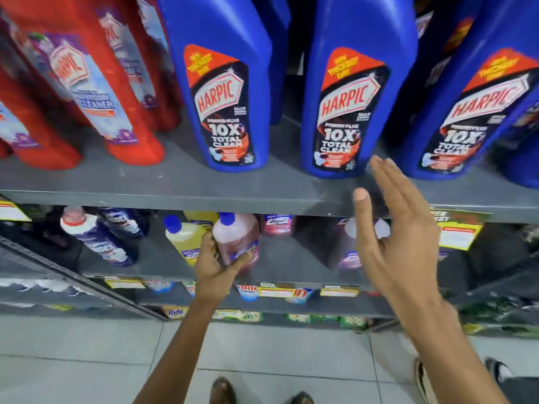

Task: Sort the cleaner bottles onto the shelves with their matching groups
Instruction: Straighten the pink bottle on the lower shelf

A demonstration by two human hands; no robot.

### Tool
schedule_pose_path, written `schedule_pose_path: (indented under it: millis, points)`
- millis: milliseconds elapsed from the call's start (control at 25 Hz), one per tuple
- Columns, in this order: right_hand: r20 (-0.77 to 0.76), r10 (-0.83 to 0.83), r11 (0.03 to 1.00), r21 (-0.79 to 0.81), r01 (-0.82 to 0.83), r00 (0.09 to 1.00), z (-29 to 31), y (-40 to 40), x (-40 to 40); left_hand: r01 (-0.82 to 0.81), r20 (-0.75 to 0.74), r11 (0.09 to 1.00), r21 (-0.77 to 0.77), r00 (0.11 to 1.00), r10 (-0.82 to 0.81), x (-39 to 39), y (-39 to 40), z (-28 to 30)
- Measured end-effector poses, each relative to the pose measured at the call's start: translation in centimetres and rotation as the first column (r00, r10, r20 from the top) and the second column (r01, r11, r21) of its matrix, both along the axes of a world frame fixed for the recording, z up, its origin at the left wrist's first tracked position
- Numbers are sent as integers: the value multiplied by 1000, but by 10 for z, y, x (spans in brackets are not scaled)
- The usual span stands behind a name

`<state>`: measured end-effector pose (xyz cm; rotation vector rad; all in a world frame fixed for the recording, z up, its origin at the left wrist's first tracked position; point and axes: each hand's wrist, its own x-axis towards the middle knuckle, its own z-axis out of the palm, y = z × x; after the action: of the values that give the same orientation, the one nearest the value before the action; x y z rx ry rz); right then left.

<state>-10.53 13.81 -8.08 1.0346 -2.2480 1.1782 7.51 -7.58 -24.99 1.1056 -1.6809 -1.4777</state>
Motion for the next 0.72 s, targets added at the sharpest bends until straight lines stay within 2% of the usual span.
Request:
schedule_pose_path:
  millis: [120,240,400,520,720]
  points:
    - [-26,-61,994,85,63,998,-10,-8,-11,3,18,1000,17,1000,-4,-15,-15,4]
    - [-80,-134,985,95,141,988,-15,-13,-12,56,-2,995,87,998,-57,-19,-31,-2]
    - [-143,-162,973,143,183,976,-19,-15,-13,225,29,973,54,973,-227,-19,-32,-4]
    - [-171,-169,965,171,198,971,-20,-15,-14,345,35,935,89,937,-349,-31,-32,0]
    - [-199,-185,960,171,220,962,-22,-16,-14,441,22,886,144,894,-448,-50,-24,6]
